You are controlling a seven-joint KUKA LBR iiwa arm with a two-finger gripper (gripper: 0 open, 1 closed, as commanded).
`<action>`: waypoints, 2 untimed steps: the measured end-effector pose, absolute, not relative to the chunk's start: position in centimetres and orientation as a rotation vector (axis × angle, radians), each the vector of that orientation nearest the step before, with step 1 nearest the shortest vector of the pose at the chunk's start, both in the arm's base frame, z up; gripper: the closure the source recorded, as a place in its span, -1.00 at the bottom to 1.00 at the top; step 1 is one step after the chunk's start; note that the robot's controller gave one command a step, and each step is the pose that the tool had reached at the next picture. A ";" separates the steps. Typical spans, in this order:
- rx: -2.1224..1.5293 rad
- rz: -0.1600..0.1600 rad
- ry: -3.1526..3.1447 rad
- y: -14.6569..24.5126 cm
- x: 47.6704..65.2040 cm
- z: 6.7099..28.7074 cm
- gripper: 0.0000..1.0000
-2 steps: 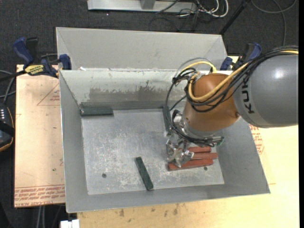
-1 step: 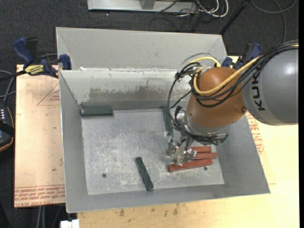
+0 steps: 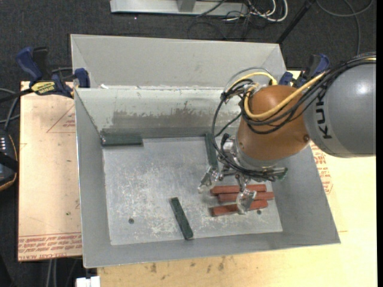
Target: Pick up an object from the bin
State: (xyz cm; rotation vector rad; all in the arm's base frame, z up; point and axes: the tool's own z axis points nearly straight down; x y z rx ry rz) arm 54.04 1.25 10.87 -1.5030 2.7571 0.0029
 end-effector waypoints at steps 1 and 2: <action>-1.511 0.005 2.755 1.0 54.2 9.1 -1.00; -1.748 0.003 2.591 -2.0 54.9 7.8 1.00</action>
Offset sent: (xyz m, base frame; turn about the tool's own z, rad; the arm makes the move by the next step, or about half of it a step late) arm 0.0033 -0.0397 -0.0387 -0.1903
